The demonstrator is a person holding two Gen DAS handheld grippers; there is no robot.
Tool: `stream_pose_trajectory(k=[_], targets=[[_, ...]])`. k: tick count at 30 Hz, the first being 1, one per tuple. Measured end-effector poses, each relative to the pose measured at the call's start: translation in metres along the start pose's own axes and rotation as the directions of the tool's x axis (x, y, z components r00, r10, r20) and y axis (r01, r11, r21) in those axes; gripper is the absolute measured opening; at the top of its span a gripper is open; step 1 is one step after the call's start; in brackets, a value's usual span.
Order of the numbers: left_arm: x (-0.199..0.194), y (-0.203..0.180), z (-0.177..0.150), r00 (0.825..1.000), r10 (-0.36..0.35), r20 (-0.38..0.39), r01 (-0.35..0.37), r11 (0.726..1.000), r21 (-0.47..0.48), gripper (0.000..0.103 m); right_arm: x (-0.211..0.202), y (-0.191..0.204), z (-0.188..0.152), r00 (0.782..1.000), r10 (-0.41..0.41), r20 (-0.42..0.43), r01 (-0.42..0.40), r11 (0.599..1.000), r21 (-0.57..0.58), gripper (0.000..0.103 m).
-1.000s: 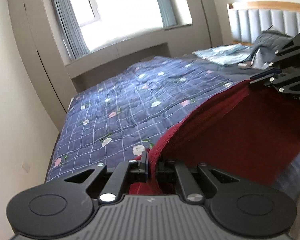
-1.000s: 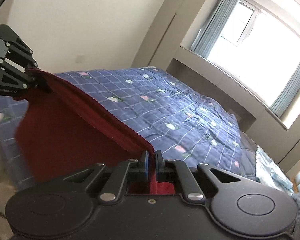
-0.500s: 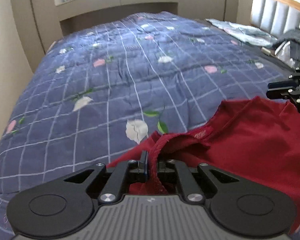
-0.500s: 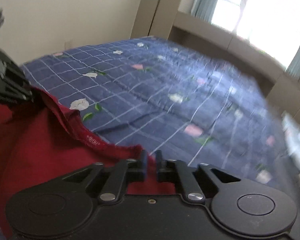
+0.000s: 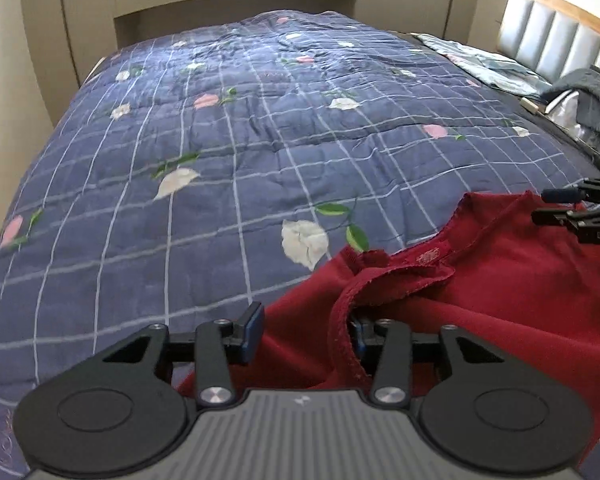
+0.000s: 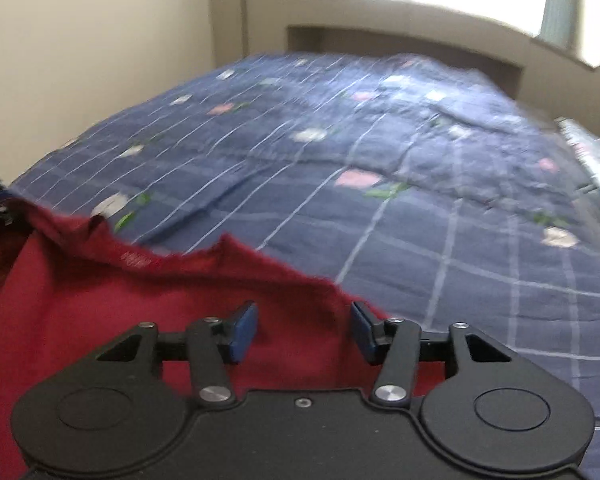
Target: Fold small clothes
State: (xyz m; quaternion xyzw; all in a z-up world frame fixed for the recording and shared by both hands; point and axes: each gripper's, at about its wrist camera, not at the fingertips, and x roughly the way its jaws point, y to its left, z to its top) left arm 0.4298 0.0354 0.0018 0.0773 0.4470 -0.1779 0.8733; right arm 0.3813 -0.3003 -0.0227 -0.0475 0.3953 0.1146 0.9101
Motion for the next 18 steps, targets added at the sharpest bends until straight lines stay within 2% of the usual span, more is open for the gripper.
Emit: stream_pose_trajectory(k=[2, 3, 4, 6, 7, 12, 13, 15, 18], targets=[[0.0, -0.006, 0.007, 1.0, -0.005, -0.003, 0.005, 1.0, 0.02, 0.031, 0.003, -0.003, -0.001, 1.0, 0.005, 0.003, -0.005, 1.0, 0.019, 0.054], [0.0, -0.009, 0.009, 1.0, 0.002, -0.003, -0.001, 0.999, 0.032, 0.028, 0.008, -0.005, -0.002, 1.0, 0.021, -0.02, -0.021, 0.999, 0.03, 0.045], [0.0, -0.012, 0.011, 1.0, 0.011, -0.001, -0.011, 0.999, 0.042, 0.026, 0.011, -0.006, -0.003, 0.999, 0.028, -0.031, -0.027, 0.999, 0.033, 0.029], [0.0, -0.017, 0.015, 1.0, 0.013, -0.006, -0.012, 0.999, 0.043, 0.017, 0.013, -0.002, -0.003, 0.999, 0.03, -0.028, -0.03, 0.999, 0.016, 0.007], [0.0, -0.018, 0.016, 1.0, 0.013, -0.01, -0.012, 0.999, 0.039, 0.015, 0.012, -0.001, -0.003, 1.0, 0.013, -0.017, -0.013, 1.0, 0.003, 0.003], [-0.007, -0.015, 0.021, 0.999, 0.035, -0.003, -0.035, 0.999, 0.041, 0.015, -0.014, -0.004, 0.005, 0.993, -0.068, 0.102, 0.068, 0.998, 0.002, 0.001], [-0.005, -0.012, 0.023, 0.999, 0.041, -0.008, -0.041, 0.999, 0.026, 0.018, -0.017, -0.008, 0.007, 0.989, -0.091, 0.119, 0.091, 0.996, 0.009, 0.001], [0.003, -0.006, 0.027, 0.998, 0.056, -0.03, -0.056, 0.998, -0.006, 0.036, -0.016, -0.015, 0.01, 0.986, -0.114, 0.123, 0.111, 0.993, 0.026, 0.001], [0.017, 0.004, 0.029, 0.995, 0.077, -0.062, -0.079, 0.996, -0.042, 0.056, -0.004, -0.02, 0.011, 0.989, -0.119, 0.086, 0.116, 0.993, 0.035, 0.001]])
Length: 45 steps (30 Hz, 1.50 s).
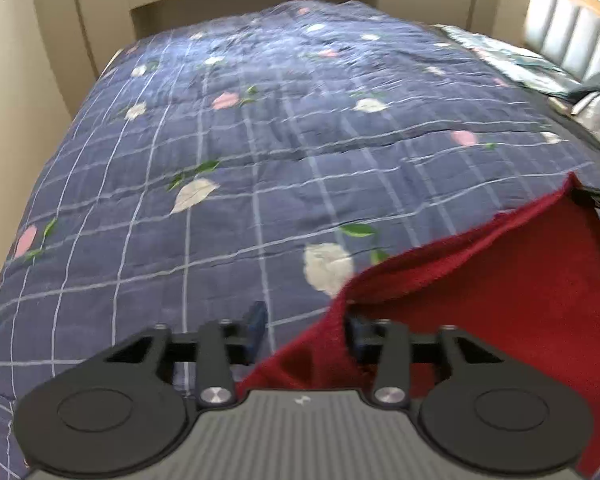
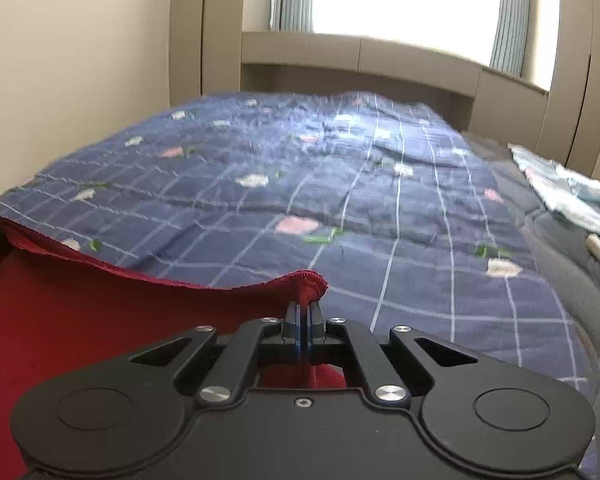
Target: Fold small clothes
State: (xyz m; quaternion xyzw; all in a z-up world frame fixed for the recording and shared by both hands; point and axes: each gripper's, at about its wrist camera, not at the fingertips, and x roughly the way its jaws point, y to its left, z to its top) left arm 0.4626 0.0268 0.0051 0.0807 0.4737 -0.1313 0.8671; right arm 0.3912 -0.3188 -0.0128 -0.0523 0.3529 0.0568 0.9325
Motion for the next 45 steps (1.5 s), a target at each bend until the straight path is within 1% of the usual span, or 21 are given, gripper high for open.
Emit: stream_pose_trajectory(k=[1, 3, 5, 8, 10, 13, 17, 18, 19, 20, 21, 22, 23, 25, 27, 30, 34, 36, 38, 42, 45], targets=[[0.004, 0.004, 0.001, 1.0, -0.002, -0.013, 0.002, 1.0, -0.012, 0.06, 0.004, 0.001, -0.001, 1.0, -0.006, -0.01, 0.006, 1.0, -0.008, 0.001], [0.011, 0.014, 0.0, 0.999, -0.008, -0.046, 0.007, 0.999, -0.032, 0.086, 0.013, 0.004, -0.006, 0.999, -0.023, -0.028, 0.022, 0.999, -0.029, 0.001], [0.014, 0.028, 0.0, 0.997, -0.02, -0.073, 0.017, 0.999, -0.049, 0.094, 0.02, 0.004, -0.009, 0.999, -0.027, -0.046, 0.026, 0.999, -0.024, 0.001], [0.014, 0.057, -0.001, 0.989, -0.101, -0.106, 0.089, 0.989, -0.116, 0.097, 0.026, 0.004, -0.013, 0.998, -0.03, -0.054, 0.029, 0.999, -0.019, 0.001], [0.01, 0.076, -0.001, 0.987, -0.129, -0.099, 0.111, 0.979, -0.172, 0.098, 0.028, 0.005, -0.014, 0.998, -0.03, -0.057, 0.029, 0.999, -0.02, 0.001], [0.002, 0.102, -0.001, 0.989, -0.133, -0.069, 0.111, 0.962, -0.249, 0.098, 0.03, 0.006, -0.014, 0.997, -0.032, -0.066, 0.031, 0.999, -0.027, 0.002], [-0.011, 0.128, -0.011, 0.995, -0.104, -0.007, 0.093, 0.92, -0.38, 0.098, 0.03, 0.006, -0.013, 0.997, -0.037, -0.063, 0.035, 0.999, -0.036, 0.008], [-0.013, 0.131, -0.013, 0.995, -0.099, 0.009, 0.094, 0.915, -0.392, 0.099, 0.028, 0.007, -0.013, 0.998, -0.037, -0.053, 0.035, 0.999, -0.037, 0.019], [-0.016, 0.129, -0.018, 0.996, -0.083, 0.026, 0.086, 0.912, -0.4, 0.099, 0.026, 0.007, -0.013, 0.998, -0.042, -0.041, 0.041, 0.999, -0.035, 0.039], [-0.019, 0.125, -0.023, 0.997, -0.066, 0.04, 0.077, 0.915, -0.397, 0.101, 0.023, 0.008, -0.012, 0.999, -0.045, -0.029, 0.044, 0.998, -0.034, 0.049], [-0.021, 0.119, -0.028, 0.997, -0.05, 0.055, 0.067, 0.921, -0.383, 0.102, 0.019, 0.009, -0.011, 0.999, -0.044, -0.009, 0.044, 0.998, -0.036, 0.066], [-0.023, 0.111, -0.034, 0.997, -0.03, 0.069, 0.054, 0.929, -0.366, 0.102, 0.015, 0.011, -0.011, 0.999, -0.044, 0.011, 0.045, 0.998, -0.041, 0.074], [-0.025, 0.102, -0.038, 0.997, -0.012, 0.082, 0.04, 0.937, -0.346, 0.102, 0.011, 0.015, -0.01, 0.999, -0.045, 0.03, 0.047, 0.997, -0.053, 0.077], [-0.028, 0.078, -0.046, 0.993, 0.027, 0.114, 0.008, 0.954, -0.3, 0.102, 0.005, 0.024, -0.008, 0.997, -0.054, 0.055, 0.059, 0.995, -0.086, 0.093], [-0.026, 0.054, -0.055, 0.988, 0.06, 0.141, -0.021, 0.965, -0.263, 0.102, 0.0, 0.038, -0.006, 0.996, -0.044, 0.083, 0.055, 0.99, -0.132, 0.1], [-0.015, 0.023, -0.064, 0.981, 0.122, 0.15, -0.087, 0.972, -0.219, 0.102, -0.004, 0.063, -0.004, 0.995, -0.02, 0.094, 0.039, 0.977, -0.208, 0.102], [0.007, 0.011, -0.074, 0.97, 0.211, 0.12, -0.169, 0.943, -0.285, 0.103, -0.003, 0.094, -0.004, 0.996, 0.057, 0.073, -0.037, 0.968, -0.248, 0.102], [0.017, 0.017, -0.08, 0.971, 0.214, 0.107, -0.17, 0.932, -0.321, 0.103, 0.001, 0.109, -0.004, 0.995, 0.078, 0.061, -0.06, 0.964, -0.258, 0.102], [0.018, 0.021, -0.089, 0.967, 0.208, 0.144, -0.147, 0.925, -0.35, 0.103, 0.007, 0.121, -0.006, 0.995, 0.085, 0.05, -0.068, 0.959, -0.276, 0.102], [0.018, 0.016, -0.093, 0.96, 0.226, 0.164, -0.163, 0.931, -0.327, 0.103, 0.03, 0.137, -0.017, 0.999, 0.042, -0.001, -0.04, 0.946, -0.322, 0.102], [0.018, 0.015, -0.095, 0.957, 0.232, 0.176, -0.166, 0.931, -0.325, 0.103, 0.037, 0.134, -0.023, 0.999, 0.038, -0.003, -0.037, 0.954, -0.297, 0.102]])
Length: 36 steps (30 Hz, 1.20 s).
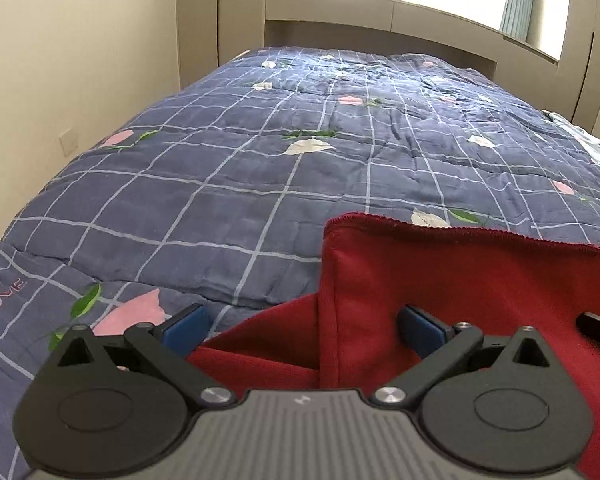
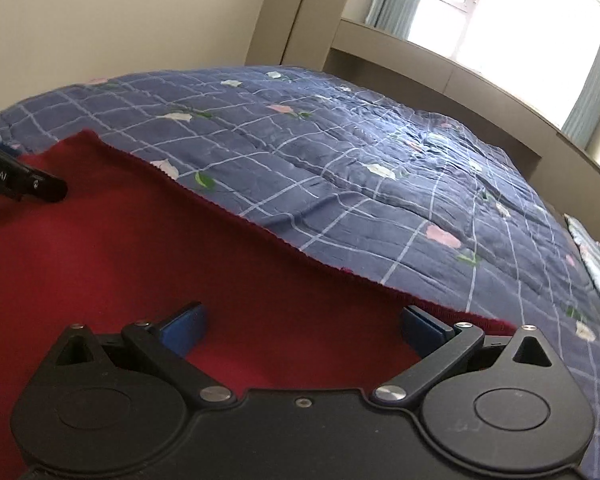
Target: Fold small clothes
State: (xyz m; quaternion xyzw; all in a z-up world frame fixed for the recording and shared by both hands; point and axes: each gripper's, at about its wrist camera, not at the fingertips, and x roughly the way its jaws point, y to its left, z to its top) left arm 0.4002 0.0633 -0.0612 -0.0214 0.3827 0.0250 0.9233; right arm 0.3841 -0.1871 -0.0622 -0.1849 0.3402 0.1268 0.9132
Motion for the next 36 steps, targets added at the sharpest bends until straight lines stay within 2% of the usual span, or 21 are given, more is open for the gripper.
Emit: stream_pose_trajectory(k=[6, 9, 13, 20, 23, 30, 36], targets=[[-0.008, 0.001, 0.003, 1.0, -0.005, 0.015, 0.005, 1.0, 0.009, 0.103, -0.009, 0.001, -0.001, 1.0, -0.027, 0.011, 0.027, 1.0, -0.014, 0.102], [-0.033, 0.003, 0.004, 0.998, 0.023, 0.06, -0.023, 1.0, 0.006, 0.103, -0.03, 0.005, -0.003, 0.999, -0.01, 0.041, 0.011, 0.999, -0.036, 0.102], [-0.07, 0.009, -0.002, 0.997, -0.006, 0.082, 0.009, 0.999, -0.041, 0.103, -0.058, 0.017, -0.014, 0.997, 0.005, 0.072, -0.002, 0.999, -0.038, 0.102], [-0.127, 0.016, -0.047, 0.994, 0.017, 0.112, -0.007, 0.996, -0.09, 0.103, -0.097, 0.051, -0.046, 0.992, -0.013, 0.126, 0.016, 0.999, -0.027, 0.102], [-0.143, 0.02, -0.072, 0.993, 0.027, 0.115, -0.01, 0.988, -0.151, 0.103, -0.111, 0.064, -0.058, 0.987, -0.05, 0.15, 0.053, 0.998, -0.02, 0.102], [-0.157, 0.025, -0.11, 0.993, 0.023, 0.114, 0.002, 0.976, -0.217, 0.103, -0.128, 0.076, -0.072, 0.983, -0.101, 0.155, 0.096, 0.995, 0.037, 0.102], [-0.149, 0.026, -0.133, 0.995, -0.012, 0.096, 0.037, 0.962, -0.269, 0.103, -0.138, 0.082, -0.092, 0.979, -0.131, 0.158, 0.118, 0.989, 0.095, 0.102]])
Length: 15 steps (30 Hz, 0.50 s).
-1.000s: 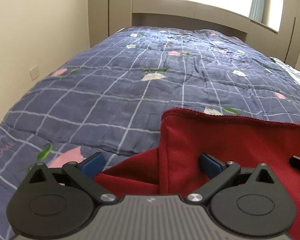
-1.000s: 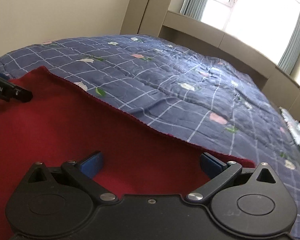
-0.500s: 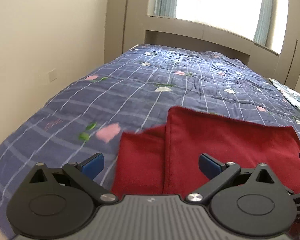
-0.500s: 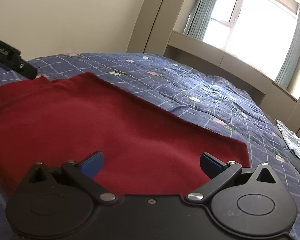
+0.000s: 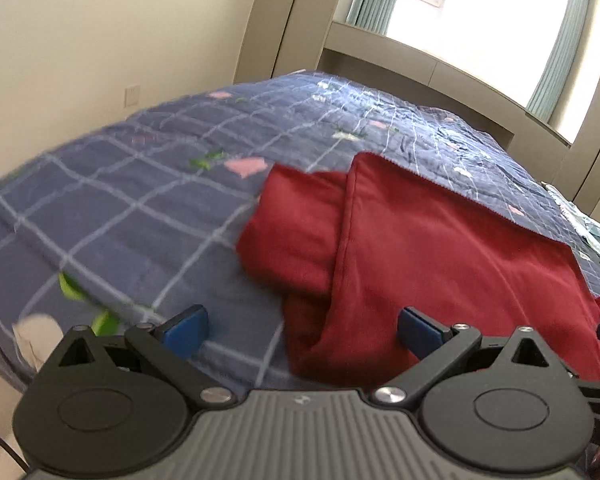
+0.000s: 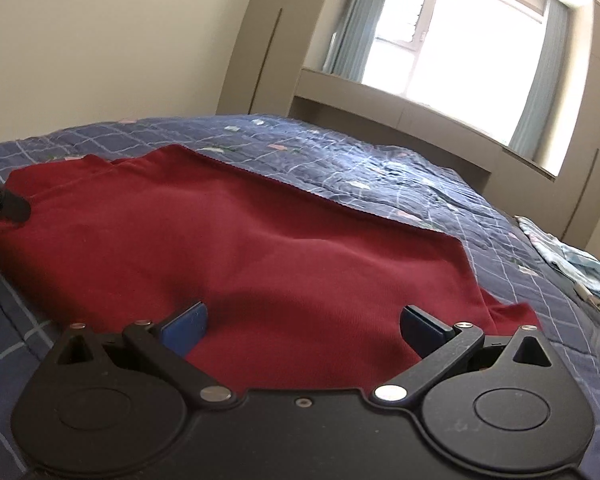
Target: Fold small clothes
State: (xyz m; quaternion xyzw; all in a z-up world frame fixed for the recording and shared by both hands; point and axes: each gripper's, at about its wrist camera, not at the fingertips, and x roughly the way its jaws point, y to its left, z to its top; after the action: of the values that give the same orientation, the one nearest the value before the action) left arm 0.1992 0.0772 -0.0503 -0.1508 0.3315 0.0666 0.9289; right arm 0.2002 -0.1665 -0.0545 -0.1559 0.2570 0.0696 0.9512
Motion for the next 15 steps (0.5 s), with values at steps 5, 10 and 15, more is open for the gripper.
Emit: stream_pose_trajectory(k=[5, 10, 15], targets=[[0.0, -0.001, -0.006, 1.0, -0.009, 0.023, 0.008, 0.999, 0.031, 0.103, -0.002, 0.009, -0.003, 0.999, -0.043, 0.031, 0.044, 0.998, -0.036, 0.102], [0.002, 0.003, -0.007, 0.999, -0.033, 0.032, 0.032, 0.999, 0.025, 0.103, -0.005, 0.022, -0.007, 0.992, -0.1, 0.08, 0.108, 0.988, -0.114, 0.102], [0.004, 0.002, -0.009, 0.999, -0.036, 0.038, 0.035, 0.999, 0.041, 0.103, -0.004, 0.026, -0.008, 0.989, -0.117, 0.093, 0.129, 0.982, -0.135, 0.102]])
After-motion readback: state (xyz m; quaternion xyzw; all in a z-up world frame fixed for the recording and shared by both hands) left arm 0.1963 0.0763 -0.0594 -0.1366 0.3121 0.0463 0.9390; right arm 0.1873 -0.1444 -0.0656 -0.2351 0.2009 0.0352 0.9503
